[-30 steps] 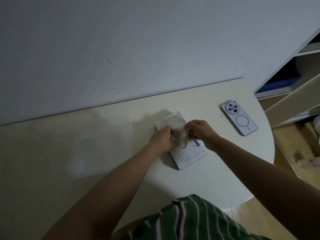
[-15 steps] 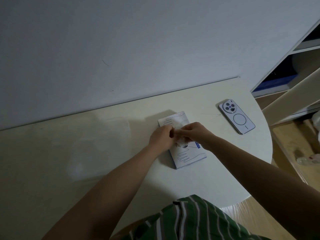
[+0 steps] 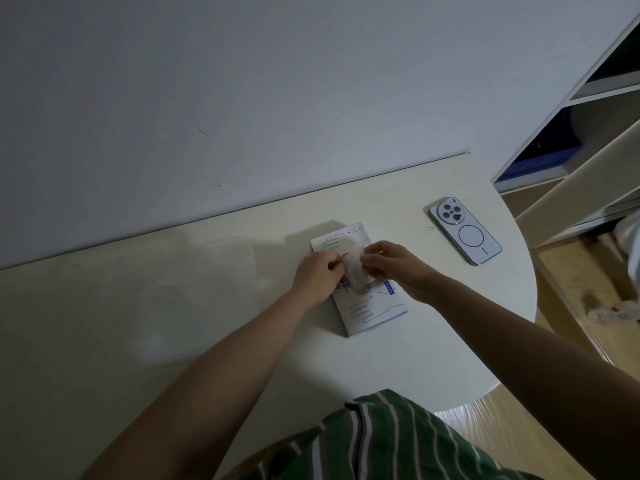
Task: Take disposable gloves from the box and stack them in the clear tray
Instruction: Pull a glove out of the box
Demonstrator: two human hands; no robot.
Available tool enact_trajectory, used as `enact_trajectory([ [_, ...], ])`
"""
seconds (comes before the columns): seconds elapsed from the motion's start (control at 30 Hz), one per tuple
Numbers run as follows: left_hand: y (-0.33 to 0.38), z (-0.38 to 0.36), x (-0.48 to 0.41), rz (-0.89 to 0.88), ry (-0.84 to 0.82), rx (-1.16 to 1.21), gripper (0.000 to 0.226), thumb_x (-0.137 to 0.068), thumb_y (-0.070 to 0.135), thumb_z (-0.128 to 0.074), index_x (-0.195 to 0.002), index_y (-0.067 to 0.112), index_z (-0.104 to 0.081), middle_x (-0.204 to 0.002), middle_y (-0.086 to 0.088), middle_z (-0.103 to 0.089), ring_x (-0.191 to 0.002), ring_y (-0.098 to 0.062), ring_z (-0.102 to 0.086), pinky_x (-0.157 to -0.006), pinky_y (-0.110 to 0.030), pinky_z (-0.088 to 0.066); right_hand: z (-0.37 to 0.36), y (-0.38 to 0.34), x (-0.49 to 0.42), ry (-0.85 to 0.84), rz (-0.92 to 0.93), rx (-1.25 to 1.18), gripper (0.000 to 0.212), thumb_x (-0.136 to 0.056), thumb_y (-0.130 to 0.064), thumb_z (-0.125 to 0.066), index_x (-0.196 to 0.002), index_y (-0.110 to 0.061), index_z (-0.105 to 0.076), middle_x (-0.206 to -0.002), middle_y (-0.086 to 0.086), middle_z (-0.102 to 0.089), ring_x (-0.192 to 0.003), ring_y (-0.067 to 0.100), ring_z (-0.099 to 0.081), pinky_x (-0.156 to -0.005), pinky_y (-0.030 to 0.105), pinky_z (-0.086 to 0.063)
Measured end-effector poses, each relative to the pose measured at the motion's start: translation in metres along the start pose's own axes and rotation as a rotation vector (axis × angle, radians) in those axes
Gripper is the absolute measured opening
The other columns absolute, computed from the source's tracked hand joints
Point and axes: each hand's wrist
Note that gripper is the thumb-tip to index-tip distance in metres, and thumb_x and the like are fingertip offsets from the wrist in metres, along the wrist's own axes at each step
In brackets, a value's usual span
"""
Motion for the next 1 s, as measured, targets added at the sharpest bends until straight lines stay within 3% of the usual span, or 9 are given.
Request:
enact_trajectory([
  [0.1, 0.000, 0.000, 0.001, 0.072, 0.002, 0.187, 0.010, -0.090, 0.012, -0.060, -0.083, 0.013, -0.066, -0.081, -0.010, -0.069, -0.078, -0.028, -0.066, -0.078, -0.035, -0.054, -0.005, 0.001, -0.002, -0.028, -0.037, 0.058, 0.023, -0.089, -0.002, -0.061, -0.109, -0.014, -0.058, -0.101, 0.005, -0.063, -0.092, 0.018, -0.059, -0.074, 0.024, -0.047],
  [0.17, 0.002, 0.002, 0.004, 0.144, -0.032, 0.360, 0.014, -0.090, 0.005, -0.057, -0.079, 0.012, -0.062, -0.078, -0.013, -0.065, -0.073, -0.028, -0.064, -0.079, -0.040, -0.055, -0.010, 0.000, -0.003, -0.002, -0.030, 0.071, 0.023, -0.088, -0.004, -0.066, -0.109, -0.012, -0.060, -0.100, 0.006, -0.064, -0.090, 0.017, -0.060, -0.069, 0.021, -0.046],
  [0.27, 0.004, 0.004, 0.007, 0.221, -0.053, 0.543, 0.014, -0.090, -0.001, -0.054, -0.080, 0.007, -0.059, -0.076, -0.015, -0.061, -0.068, -0.026, -0.059, -0.077, -0.041, -0.055, -0.015, 0.001, -0.005, 0.057, -0.015, 0.114, 0.009, -0.084, -0.009, -0.072, -0.088, -0.012, -0.064, -0.081, 0.002, -0.063, -0.073, 0.011, -0.057, -0.060, 0.017, -0.043],
  [0.4, 0.003, 0.008, 0.011, 0.258, -0.064, 0.647, 0.012, -0.092, 0.001, -0.049, -0.082, 0.005, -0.054, -0.075, -0.013, -0.060, -0.067, -0.022, -0.060, -0.068, -0.032, -0.054, -0.011, 0.000, -0.004, 0.028, -0.013, 0.110, 0.023, -0.082, -0.012, -0.074, -0.069, -0.014, -0.055, -0.066, -0.002, -0.053, -0.059, 0.008, -0.049, -0.050, 0.014, -0.042],
  [0.5, 0.004, 0.008, 0.011, 0.304, -0.065, 0.712, 0.018, -0.093, 0.004, -0.045, -0.078, 0.010, -0.051, -0.079, -0.015, -0.062, -0.068, -0.023, -0.061, -0.065, -0.030, -0.053, -0.004, 0.002, 0.000, -0.001, -0.011, 0.023, 0.022, -0.086, -0.011, -0.070, -0.071, -0.013, -0.053, -0.065, -0.002, -0.051, -0.062, 0.011, -0.048, -0.056, 0.019, -0.040],
  [0.63, 0.005, 0.010, 0.010, 0.348, -0.055, 0.741, 0.019, -0.090, 0.005, -0.039, -0.081, 0.009, -0.055, -0.077, -0.016, -0.065, -0.063, -0.023, -0.063, -0.056, -0.026, -0.053, -0.002, 0.005, 0.003, 0.108, 0.057, -0.055, 0.014, -0.087, -0.007, -0.067, -0.080, -0.009, -0.056, -0.071, 0.004, -0.056, -0.065, 0.016, -0.051, -0.057, 0.024, -0.043],
  [0.8, 0.010, 0.011, 0.009, 0.345, -0.077, 0.748, 0.018, -0.085, 0.004, -0.037, -0.085, 0.007, -0.055, -0.075, -0.015, -0.065, -0.058, -0.021, -0.062, -0.056, -0.027, -0.053, -0.020, 0.008, 0.002, 0.164, 0.303, 0.480, 0.012, -0.083, -0.006, -0.065, -0.081, -0.016, -0.061, -0.070, -0.008, -0.055, -0.064, 0.009, -0.050, -0.059, 0.012, -0.038],
  [0.93, 0.016, 0.016, 0.011, 0.323, -0.009, 0.806, 0.030, -0.086, 0.006, -0.035, -0.083, 0.005, -0.065, -0.071, -0.010, -0.067, -0.059, -0.020, -0.061, -0.055, -0.026, -0.053, -0.026, 0.013, -0.006, 0.159, 0.231, 1.007, 0.013, -0.088, -0.012, -0.059, -0.080, -0.003, -0.065, -0.079, 0.009, -0.058, -0.075, 0.027, -0.058, -0.064, 0.032, -0.045],
  [1.0, 0.019, 0.022, 0.009, 0.348, 0.080, 0.865, 0.031, -0.090, 0.010, -0.033, -0.071, 0.013, -0.057, -0.063, -0.002, -0.058, -0.059, -0.017, -0.053, -0.056, -0.025, -0.045, -0.030, 0.010, -0.009, 0.149, 0.171, 1.139, 0.015, -0.090, -0.013, -0.054, -0.087, -0.004, -0.065, -0.086, 0.009, -0.056, -0.079, 0.029, -0.059, -0.063, 0.033, -0.045],
])
Point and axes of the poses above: each hand's wrist, its own x-axis away from the middle knuckle, its own z-axis out of the back of the hand, y = z × x
